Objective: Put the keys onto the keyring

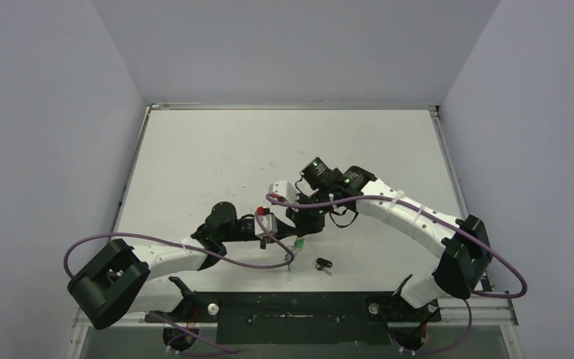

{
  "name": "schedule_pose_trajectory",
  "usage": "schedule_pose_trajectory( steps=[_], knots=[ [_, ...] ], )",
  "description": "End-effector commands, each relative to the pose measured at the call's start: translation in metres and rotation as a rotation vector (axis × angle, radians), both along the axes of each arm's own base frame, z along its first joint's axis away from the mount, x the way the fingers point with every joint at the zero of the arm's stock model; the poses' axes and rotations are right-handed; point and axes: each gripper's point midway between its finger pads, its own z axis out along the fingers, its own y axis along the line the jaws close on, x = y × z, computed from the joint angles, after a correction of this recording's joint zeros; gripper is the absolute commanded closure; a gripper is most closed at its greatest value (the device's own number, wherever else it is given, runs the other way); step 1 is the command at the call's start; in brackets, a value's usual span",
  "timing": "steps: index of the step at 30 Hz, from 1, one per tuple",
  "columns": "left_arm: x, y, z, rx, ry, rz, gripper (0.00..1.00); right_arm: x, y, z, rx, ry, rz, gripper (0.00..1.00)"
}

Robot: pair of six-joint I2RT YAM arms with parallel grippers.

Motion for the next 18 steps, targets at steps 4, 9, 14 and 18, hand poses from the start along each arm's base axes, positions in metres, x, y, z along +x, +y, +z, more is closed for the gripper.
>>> schedule_pose_trajectory(
  steps=[4,9,14,18],
  knots=[
    [0.008,0.001,0.027,-0.093,-0.064,0.077,1.00,0.031,0.005,0.010,0.070,-0.102,-0.079,0.76],
    [0.018,0.010,0.039,-0.178,-0.036,0.181,1.00,0.046,0.001,0.018,0.149,-0.142,-0.171,0.52],
    [0.021,0.015,0.049,-0.263,-0.032,0.227,1.00,0.049,0.000,0.028,0.256,-0.177,-0.199,0.49],
    [0.019,0.014,0.059,-0.322,-0.037,0.216,1.00,0.045,0.004,0.040,0.365,-0.177,-0.174,0.51]
  ],
)
